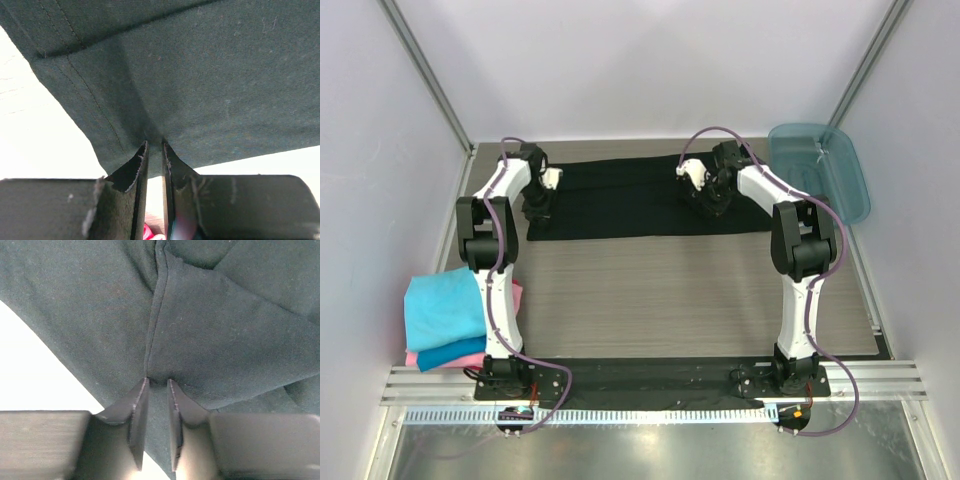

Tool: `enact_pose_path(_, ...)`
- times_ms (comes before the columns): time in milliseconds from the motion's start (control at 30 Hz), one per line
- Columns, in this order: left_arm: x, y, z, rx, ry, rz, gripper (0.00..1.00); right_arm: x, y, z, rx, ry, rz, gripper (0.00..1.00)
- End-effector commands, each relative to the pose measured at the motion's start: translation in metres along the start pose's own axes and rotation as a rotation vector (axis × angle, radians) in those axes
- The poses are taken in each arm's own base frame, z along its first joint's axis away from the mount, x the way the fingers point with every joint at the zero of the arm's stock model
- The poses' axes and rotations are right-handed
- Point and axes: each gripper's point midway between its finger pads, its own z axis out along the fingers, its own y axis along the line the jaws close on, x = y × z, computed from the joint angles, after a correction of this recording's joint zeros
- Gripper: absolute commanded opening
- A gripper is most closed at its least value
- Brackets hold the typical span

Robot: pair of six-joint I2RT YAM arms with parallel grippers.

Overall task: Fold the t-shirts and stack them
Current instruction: Fold the tshirt

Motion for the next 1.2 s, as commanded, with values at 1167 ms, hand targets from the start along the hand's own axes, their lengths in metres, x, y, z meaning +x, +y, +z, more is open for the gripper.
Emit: enact_pose_path(1167, 0.000, -0.001, -0.004, -0.018, -0.001, 0.016, 0.17, -0.009, -0.008, 0.002, 0.117, 0.020, -0.047, 0.12)
